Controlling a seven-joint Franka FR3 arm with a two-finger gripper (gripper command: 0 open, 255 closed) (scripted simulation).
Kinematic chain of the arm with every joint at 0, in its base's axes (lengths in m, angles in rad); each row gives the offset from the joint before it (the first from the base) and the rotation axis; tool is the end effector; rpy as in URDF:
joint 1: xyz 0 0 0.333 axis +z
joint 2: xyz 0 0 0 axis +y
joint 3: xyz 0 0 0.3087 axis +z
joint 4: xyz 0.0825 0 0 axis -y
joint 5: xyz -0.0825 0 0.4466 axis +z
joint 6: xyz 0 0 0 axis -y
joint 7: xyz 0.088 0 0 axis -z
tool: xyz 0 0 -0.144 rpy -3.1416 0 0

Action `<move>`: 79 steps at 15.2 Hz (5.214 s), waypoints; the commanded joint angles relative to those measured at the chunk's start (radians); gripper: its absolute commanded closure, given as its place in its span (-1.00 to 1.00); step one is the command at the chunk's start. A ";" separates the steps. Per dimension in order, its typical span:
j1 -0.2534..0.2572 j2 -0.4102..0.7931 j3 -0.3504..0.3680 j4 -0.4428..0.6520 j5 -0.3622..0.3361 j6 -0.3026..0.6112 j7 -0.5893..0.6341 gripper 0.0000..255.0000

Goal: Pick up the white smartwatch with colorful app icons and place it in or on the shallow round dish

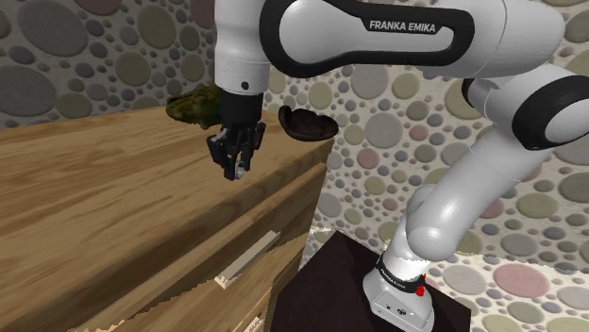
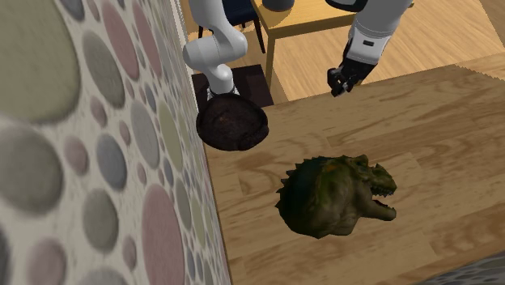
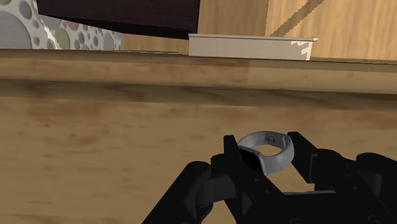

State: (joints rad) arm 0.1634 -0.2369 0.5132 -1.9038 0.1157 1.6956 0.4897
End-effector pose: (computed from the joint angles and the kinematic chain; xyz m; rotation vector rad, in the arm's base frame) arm 0.4161 0.3747 0.5316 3.1309 0.2516 0.0005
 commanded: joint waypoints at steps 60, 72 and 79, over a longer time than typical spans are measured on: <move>-0.242 -0.085 -0.467 0.261 -0.101 -0.375 -0.682 1.00; -0.241 -0.151 -0.468 0.051 -0.099 -0.231 -0.684 1.00; -0.241 -0.151 -0.468 0.051 -0.099 -0.231 -0.684 -1.00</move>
State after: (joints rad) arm -0.0777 -0.3882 0.0454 -1.8524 0.0166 1.4648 -0.1944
